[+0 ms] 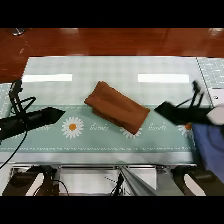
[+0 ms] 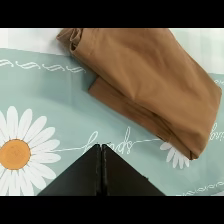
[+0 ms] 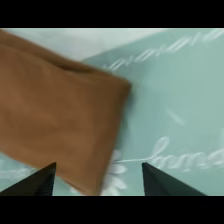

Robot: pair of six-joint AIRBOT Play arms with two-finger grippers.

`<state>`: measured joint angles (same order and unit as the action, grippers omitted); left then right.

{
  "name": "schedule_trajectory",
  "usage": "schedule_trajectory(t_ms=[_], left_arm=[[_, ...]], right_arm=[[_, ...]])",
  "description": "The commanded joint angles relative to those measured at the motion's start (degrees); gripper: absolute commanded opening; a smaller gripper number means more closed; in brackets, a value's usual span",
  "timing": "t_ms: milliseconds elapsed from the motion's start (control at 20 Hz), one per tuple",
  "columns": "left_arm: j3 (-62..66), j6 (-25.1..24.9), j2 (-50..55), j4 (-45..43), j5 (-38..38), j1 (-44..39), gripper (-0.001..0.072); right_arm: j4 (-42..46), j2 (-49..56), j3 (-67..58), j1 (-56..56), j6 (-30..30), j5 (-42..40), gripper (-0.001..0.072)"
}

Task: Fold the shirts.

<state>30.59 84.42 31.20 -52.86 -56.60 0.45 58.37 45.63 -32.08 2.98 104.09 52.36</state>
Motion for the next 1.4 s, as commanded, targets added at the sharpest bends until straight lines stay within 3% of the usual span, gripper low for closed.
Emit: schedule_trajectory(t_ms=[0, 250, 450, 500, 550, 600, 650, 750, 1050, 1350], left_arm=[[-0.02, 0.04, 1.84, 0.02, 0.66, -0.59, 0.0024], [-0.02, 0.02, 5.46, 0.02, 0.68, -3.98, 0.0024], [-0.02, 0.0, 6.4, -0.02, 1.09, -5.9, 0.0024], [-0.02, 0.02, 6.54, 0.0, 1.6, -5.9, 0.0024], [-0.02, 0.02, 6.67, 0.0, 2.25, -5.88, 0.0024], [-0.02, 0.04, 6.75, 0.0, 3.04, -5.9, 0.0024], [-0.02, 0.04, 6.82, 0.02, 3.48, -5.88, 0.0024], [-0.02, 0.02, 6.82, 0.0, 3.69, -5.88, 0.0025], [-0.02, 0.04, 6.82, 0.04, 4.55, -5.9, 0.0025], [-0.02, 0.07, 6.82, 0.04, 4.39, -5.9, 0.0024]], right_arm=[[-17.94, -0.48, 15.26, 3.34, -4.7, -15.41, 0.0619], [-27.12, 18.38, 8.68, 6.16, -17.79, -14.64, 0.0619], [-35.28, 30.95, 1.53, 6.19, -26.82, -7.69, 0.0601], [-36.11, 33.27, -0.33, 6.19, -28.89, -5.64, 0.0435], [-36.15, 35.1, -2.47, 6.16, -31.04, -3.28, 0.0147], [-36.17, 35.87, -4.83, 6.12, -33.97, -1.16, 0.0027], [-35.21, 35.76, -8.15, 6.12, -34.77, 0.81, 0.0027], [-29.99, 34.51, -17.53, 6.12, -33.11, 4.28, 0.0026], [-5.35, 33.2, -56.11, 3.34, -14.58, 23.21, 0.0026], [-0.42, 31.95, -76.15, -11.28, -7.78, 43.89, 0.0026]])
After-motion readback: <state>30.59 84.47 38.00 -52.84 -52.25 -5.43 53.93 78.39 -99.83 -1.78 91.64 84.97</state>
